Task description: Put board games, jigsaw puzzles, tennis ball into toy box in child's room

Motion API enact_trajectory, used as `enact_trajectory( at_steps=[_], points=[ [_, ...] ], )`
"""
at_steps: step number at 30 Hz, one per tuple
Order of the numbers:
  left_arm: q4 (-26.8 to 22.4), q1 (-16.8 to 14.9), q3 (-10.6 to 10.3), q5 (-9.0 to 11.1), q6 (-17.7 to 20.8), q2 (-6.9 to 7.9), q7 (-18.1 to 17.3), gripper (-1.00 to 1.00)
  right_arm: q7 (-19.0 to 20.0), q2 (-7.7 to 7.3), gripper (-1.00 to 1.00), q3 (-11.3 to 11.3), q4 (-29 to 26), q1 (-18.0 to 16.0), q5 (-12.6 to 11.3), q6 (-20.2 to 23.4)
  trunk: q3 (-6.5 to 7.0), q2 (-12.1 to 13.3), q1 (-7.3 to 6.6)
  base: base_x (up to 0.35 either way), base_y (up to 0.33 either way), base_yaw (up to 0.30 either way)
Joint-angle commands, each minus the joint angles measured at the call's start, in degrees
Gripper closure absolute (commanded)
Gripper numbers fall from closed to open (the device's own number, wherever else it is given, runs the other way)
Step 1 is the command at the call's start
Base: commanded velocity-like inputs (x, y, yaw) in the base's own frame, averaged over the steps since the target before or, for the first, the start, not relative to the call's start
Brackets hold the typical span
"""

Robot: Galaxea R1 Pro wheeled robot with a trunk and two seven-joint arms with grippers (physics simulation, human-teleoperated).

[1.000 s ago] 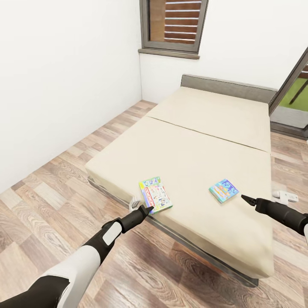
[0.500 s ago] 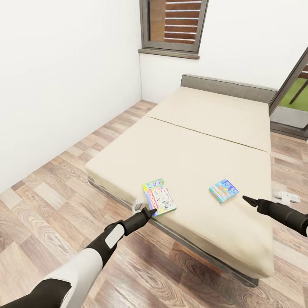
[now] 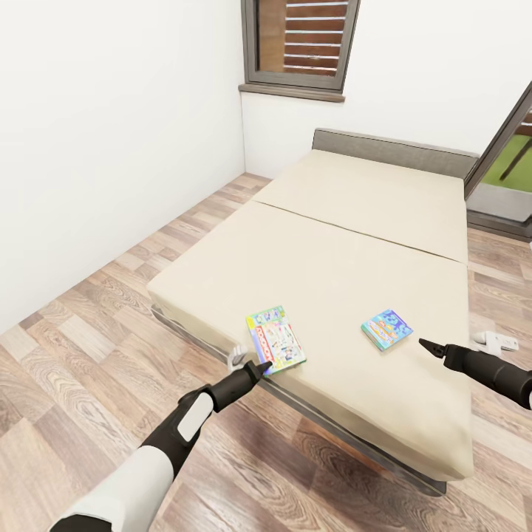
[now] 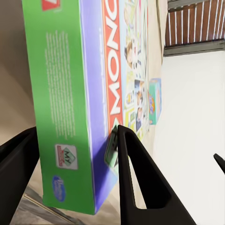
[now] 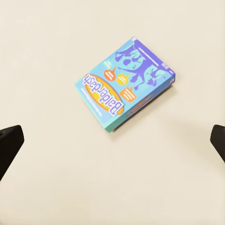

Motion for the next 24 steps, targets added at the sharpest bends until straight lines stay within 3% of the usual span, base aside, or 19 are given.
enact_trajectory(
  at_steps=[1, 24],
  points=[
    [-0.31, 0.15, -0.09, 0.6, 0.76, 0.04, 0.09, 1.0, 0.45, 0.0, -1.0, -0.09, -0.02, -0.04, 0.29, 0.27, -0.04, -0.02, -0.01, 0.0, 0.0, 0.0],
    [-2.34, 0.85, -0.16, 0.43, 5.76, 0.04, 1.86, 1.0, 0.47, 0.07, -1.0, 0.04, -0.02, 0.04, 0.24, 0.28, -0.04, -0.02, -0.01, 0.0, 0.0, 0.0]
  ],
)
